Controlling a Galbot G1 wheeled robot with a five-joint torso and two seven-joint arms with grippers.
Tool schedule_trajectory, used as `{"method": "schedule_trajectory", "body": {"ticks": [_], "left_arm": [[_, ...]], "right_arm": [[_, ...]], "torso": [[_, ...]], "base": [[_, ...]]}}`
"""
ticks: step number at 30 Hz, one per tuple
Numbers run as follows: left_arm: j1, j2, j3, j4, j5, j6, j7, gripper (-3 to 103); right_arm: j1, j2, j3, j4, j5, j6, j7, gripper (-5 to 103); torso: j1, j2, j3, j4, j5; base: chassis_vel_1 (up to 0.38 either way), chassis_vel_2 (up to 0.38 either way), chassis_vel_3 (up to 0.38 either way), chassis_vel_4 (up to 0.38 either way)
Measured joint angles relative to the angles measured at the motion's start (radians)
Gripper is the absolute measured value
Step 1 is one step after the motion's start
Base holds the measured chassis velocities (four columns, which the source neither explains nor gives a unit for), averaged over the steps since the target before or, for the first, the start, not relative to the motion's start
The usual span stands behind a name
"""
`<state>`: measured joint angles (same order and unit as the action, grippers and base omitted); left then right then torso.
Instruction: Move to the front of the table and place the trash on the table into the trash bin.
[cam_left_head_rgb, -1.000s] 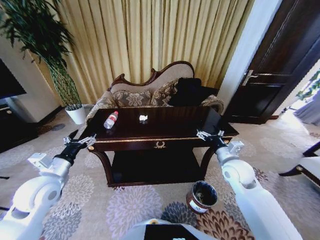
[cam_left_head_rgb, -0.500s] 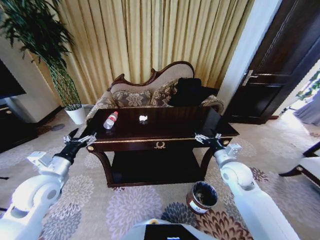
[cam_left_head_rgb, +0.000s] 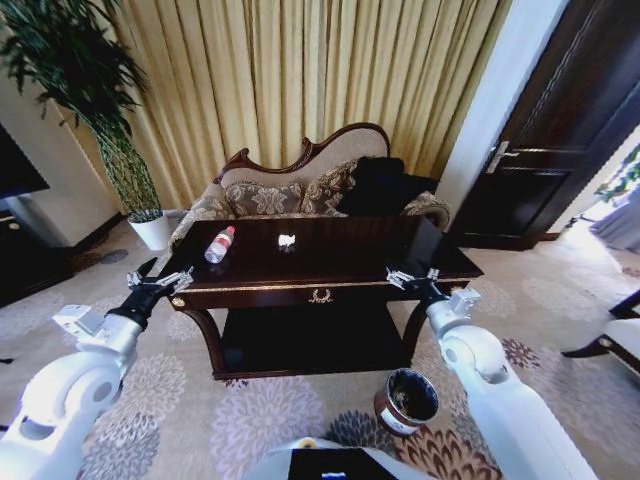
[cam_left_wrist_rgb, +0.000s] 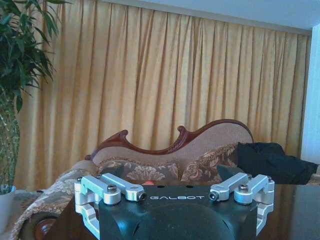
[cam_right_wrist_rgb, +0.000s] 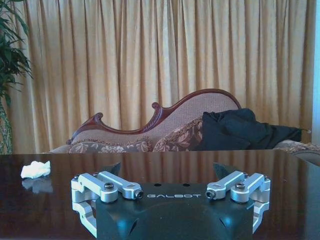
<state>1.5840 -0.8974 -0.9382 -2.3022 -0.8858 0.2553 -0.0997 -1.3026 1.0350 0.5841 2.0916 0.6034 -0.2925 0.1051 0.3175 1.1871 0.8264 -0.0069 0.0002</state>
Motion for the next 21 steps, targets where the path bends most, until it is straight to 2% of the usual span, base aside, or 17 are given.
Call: {"method": "schedule_trajectory", "body": {"ticks": [21], "left_arm": [[0.005,-0.007,0.006,0.001,0.004,0.000,0.004,100]], "right_arm": [[0.010,-0.007,-0.012,0.007,0.000,-0.003,-0.004,100]], "torso": [[0.000,0.000,0.000,0.0000,0.0000]], "base": [[-0.116,0.115,0.113,-0.113]]}}
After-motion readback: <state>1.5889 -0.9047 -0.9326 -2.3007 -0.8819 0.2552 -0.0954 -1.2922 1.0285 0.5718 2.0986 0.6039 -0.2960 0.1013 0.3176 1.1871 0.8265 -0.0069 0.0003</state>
